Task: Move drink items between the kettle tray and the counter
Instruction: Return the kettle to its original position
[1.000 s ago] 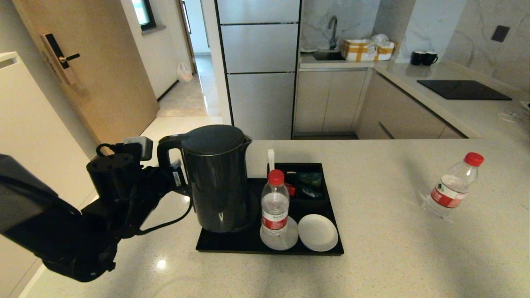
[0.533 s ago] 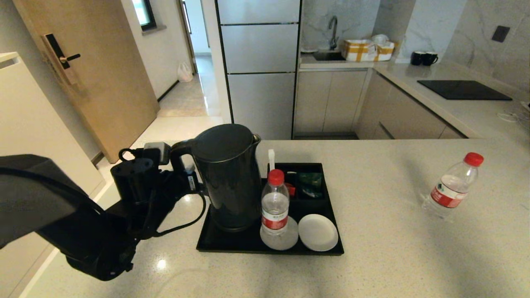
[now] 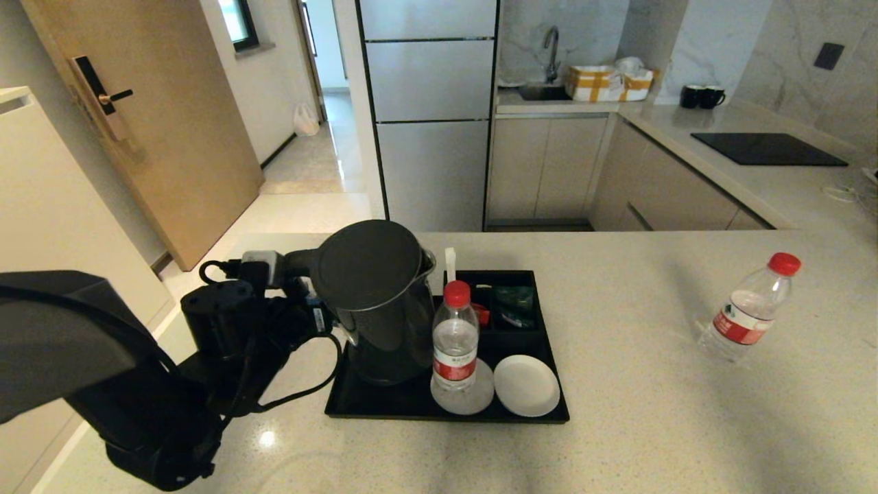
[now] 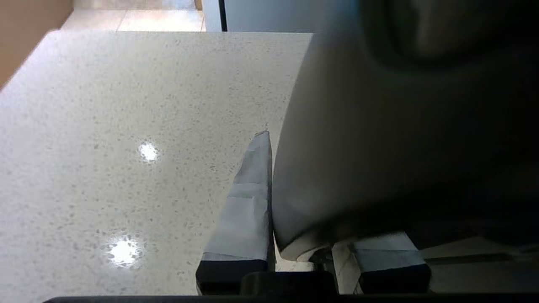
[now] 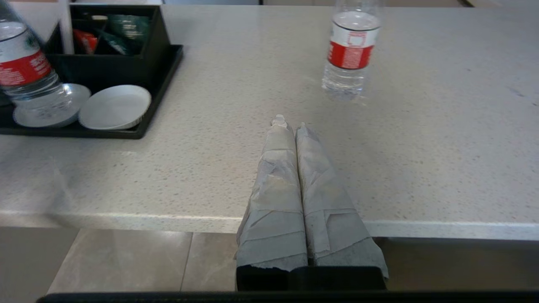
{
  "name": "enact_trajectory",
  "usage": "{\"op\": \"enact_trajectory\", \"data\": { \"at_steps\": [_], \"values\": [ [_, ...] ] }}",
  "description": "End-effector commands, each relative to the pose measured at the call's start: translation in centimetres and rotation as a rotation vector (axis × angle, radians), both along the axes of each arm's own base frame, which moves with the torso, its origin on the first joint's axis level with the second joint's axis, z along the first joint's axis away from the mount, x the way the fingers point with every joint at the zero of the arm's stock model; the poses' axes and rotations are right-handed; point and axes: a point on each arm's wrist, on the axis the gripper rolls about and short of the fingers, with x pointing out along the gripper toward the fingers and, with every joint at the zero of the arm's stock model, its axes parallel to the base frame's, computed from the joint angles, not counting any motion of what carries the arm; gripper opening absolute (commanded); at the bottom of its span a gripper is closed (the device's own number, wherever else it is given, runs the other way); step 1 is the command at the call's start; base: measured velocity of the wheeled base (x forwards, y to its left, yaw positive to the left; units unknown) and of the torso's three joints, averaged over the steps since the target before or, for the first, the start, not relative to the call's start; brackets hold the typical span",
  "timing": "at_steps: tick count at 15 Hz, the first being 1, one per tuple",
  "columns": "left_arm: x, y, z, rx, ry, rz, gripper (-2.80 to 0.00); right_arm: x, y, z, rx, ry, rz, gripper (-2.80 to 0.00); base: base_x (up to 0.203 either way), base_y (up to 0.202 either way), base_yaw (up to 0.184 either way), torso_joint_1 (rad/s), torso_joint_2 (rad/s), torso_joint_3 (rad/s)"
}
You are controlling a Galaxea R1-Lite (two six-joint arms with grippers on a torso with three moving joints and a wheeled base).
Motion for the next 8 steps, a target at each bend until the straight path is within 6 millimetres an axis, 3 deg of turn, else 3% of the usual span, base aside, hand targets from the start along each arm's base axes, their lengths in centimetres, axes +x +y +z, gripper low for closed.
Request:
{"op": "enact_trajectory", "data": {
  "at_steps": [1,8],
  "values": [
    [-0.2,0.1,0.7,-0.002,-0.018,0.004,-2.80,0.0,0.0,0.0,-0.001,0.000,0.000,-2.80,0.000,0.000,0.000,0.000,0.00,0.000],
    [1.3,0.0,2.3,-0.008,-0.037,0.015,-2.80,0.0,0.0,0.0,-0.001,-0.002,0.000,-2.80,0.000,0.000,0.000,0.000,0.00,0.000]
  ]
}}
